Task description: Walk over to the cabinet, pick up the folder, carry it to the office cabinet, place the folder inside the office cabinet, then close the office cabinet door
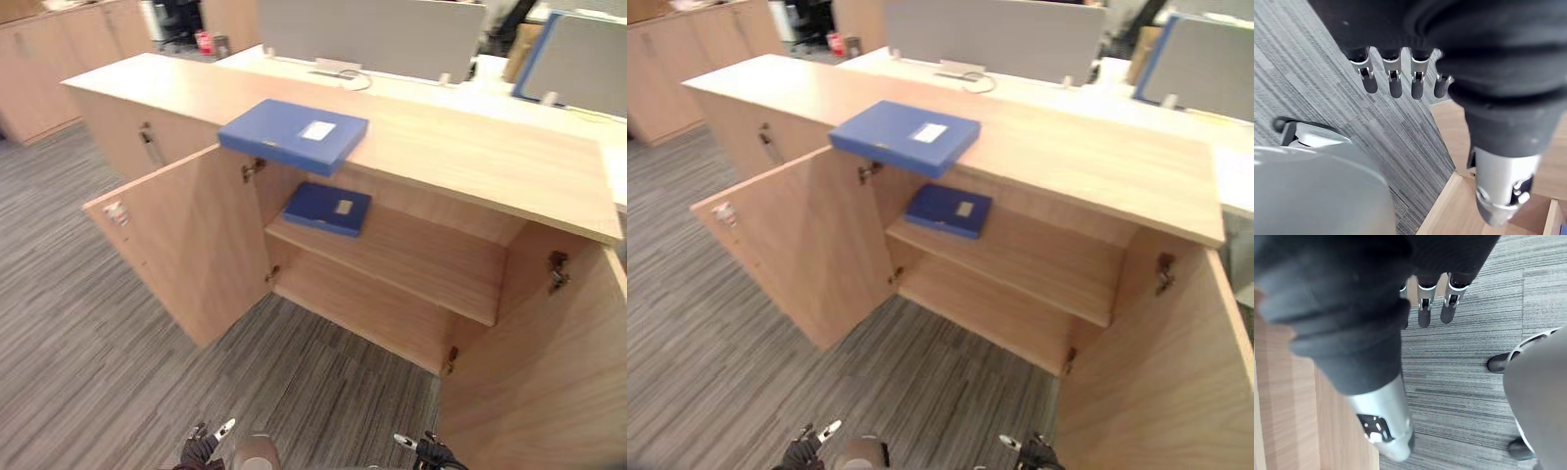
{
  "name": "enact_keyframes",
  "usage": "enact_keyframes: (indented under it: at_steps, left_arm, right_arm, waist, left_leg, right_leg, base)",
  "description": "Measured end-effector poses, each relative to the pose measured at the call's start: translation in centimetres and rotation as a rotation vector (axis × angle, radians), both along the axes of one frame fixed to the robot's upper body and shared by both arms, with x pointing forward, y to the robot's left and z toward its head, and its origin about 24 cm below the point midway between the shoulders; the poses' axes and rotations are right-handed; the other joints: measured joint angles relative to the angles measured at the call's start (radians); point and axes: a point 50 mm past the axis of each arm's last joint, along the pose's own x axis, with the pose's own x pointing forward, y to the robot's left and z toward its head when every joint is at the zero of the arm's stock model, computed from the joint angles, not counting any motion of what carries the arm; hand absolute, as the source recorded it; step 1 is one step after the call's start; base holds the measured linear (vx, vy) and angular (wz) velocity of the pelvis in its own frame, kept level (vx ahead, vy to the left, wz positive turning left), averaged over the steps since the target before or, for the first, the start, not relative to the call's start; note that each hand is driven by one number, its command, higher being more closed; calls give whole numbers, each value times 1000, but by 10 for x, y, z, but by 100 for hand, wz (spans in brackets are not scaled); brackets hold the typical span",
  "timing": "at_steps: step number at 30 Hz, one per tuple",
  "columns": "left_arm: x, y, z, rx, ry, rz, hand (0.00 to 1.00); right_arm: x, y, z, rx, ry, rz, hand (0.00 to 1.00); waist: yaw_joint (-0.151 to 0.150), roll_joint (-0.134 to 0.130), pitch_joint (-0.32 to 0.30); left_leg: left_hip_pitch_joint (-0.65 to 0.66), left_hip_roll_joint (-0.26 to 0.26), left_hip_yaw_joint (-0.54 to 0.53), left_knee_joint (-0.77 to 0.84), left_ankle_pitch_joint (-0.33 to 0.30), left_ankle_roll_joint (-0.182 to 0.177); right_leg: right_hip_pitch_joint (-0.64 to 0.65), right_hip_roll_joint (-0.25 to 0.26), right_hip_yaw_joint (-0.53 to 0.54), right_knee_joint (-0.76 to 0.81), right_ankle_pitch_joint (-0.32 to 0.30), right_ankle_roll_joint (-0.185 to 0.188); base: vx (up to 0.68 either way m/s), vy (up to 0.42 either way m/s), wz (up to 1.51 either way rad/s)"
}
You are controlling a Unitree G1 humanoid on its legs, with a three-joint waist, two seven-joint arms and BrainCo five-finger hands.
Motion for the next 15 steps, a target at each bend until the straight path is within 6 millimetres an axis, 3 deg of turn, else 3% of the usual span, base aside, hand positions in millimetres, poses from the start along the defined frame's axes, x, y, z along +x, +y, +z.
enact_keyframes:
  at_steps: [1, 3, 5, 7, 9, 11, 13, 15]
  left_arm:
    - [-1, 0, 0, -2, -1, 8, 0]
    - [-3, 0, -1, -6, 2, 16, 0]
    - [-5, 8, 0, 13, 7, 27, 0]
    - [-11, 6, -3, 6, 34, 28, 0]
    - [-14, 4, -4, 5, 48, 8, 0]
    - [-17, 6, -5, 13, 63, -9, 0]
    - [-19, 5, -6, 17, 77, -34, 0]
    - [-17, 4, -5, 20, 76, -47, 0]
  right_arm:
    - [0, 0, 0, 0, -1, 0, 0]
    - [-1, 2, 0, 3, 0, 0, 0]
    - [-4, 11, -2, 26, 5, -4, 0]
    - [-4, 11, -2, 27, 2, -6, 0]
    - [-4, 8, -1, 23, -3, -18, 0]
    - [-4, 5, 0, 22, -20, -54, 0]
    - [-3, 3, 0, 21, -32, -63, 0]
    - [-3, 2, 1, 18, -33, -64, 0]
  waist:
    - [2, -1, -1]
    - [4, -3, -7]
    - [10, -49, -10]
    - [16, -44, -12]
    - [21, -33, -7]
    - [15, -36, -10]
    - [-9, -31, -15]
    - [-13, -26, -14]
  left_leg:
    - [2, -15, -45, -52, 64, 5]
    - [21, -38, -26, -67, 192, 12]
    - [55, -89, 44, -72, 168, 53]
    - [127, -118, 116, -85, 136, 99]
    - [196, -131, 177, -127, 125, 127]
    - [255, -149, 210, -174, 120, 152]
    - [305, -148, 216, -232, 126, 163]
    - [320, -138, 215, -254, 128, 167]
  right_leg:
    - [1, -13, 27, 4, -12, 24]
    - [3, -45, 59, 19, -32, 65]
    - [-5, -125, 79, 79, -60, 117]
    - [-42, -191, 82, 229, -74, 166]
    - [-136, -244, 73, 464, -72, 167]
    - [-217, -310, 1, 648, -60, 137]
    - [-247, -335, -116, 668, -63, 139]
    - [-263, -303, -159, 572, -71, 146]
  base:
    - [315, 312, -68]
    - [380, 386, -54]
    - [312, 336, -54]
    - [277, 370, -72]
    - [192, 352, -80]
    - [159, 277, -53]
    - [125, 163, -12]
    - [145, 55, -4]
